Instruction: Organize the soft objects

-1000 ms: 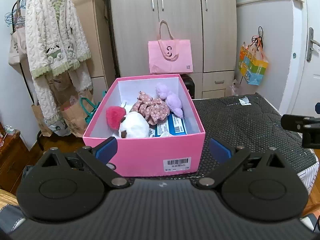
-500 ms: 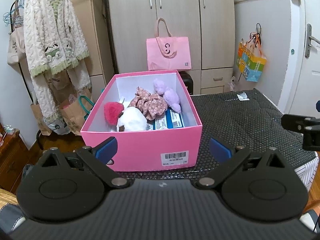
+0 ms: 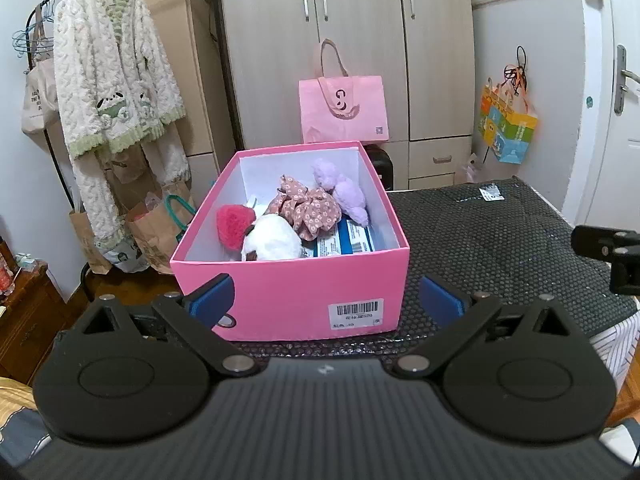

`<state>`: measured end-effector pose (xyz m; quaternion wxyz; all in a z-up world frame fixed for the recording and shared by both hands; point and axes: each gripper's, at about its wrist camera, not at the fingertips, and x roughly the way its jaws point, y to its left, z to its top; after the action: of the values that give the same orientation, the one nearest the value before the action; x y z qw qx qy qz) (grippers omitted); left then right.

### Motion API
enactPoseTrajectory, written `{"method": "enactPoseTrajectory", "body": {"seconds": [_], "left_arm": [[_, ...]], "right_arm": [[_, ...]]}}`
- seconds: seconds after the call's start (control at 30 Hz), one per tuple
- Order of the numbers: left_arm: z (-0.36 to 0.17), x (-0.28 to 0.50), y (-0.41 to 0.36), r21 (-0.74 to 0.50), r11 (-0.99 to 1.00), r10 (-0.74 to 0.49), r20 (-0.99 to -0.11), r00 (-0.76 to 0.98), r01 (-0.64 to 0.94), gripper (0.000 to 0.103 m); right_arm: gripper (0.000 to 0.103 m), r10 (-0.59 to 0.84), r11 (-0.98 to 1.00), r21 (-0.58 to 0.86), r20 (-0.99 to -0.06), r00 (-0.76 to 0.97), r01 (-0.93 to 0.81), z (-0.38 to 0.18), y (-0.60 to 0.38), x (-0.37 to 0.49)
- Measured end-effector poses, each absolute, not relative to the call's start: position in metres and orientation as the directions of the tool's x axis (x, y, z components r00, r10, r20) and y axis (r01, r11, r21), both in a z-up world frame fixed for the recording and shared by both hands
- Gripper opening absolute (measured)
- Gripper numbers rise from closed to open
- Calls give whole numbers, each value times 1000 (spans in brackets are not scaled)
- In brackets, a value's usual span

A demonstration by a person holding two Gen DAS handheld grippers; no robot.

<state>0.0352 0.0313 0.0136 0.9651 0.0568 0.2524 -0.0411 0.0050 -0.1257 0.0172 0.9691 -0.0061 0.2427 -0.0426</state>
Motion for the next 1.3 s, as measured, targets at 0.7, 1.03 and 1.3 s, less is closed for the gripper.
{"method": "enactPoseTrajectory", "body": {"seconds": [0.7, 1.03, 1.3], "left_arm": [[11, 30, 30, 91, 990, -52, -483, 874, 109, 102], [9, 28, 32, 72, 991, -67, -463, 884, 113, 102], [3, 27, 30, 84, 992, -45, -445, 894, 92, 102]], "right_arm": [[101, -112, 994, -43, -469, 876, 104, 11, -128, 0], [101, -81, 997, -34, -407, 910, 73, 5, -127, -11], [101, -118, 993, -48, -379, 918, 108, 2, -126, -12]]}}
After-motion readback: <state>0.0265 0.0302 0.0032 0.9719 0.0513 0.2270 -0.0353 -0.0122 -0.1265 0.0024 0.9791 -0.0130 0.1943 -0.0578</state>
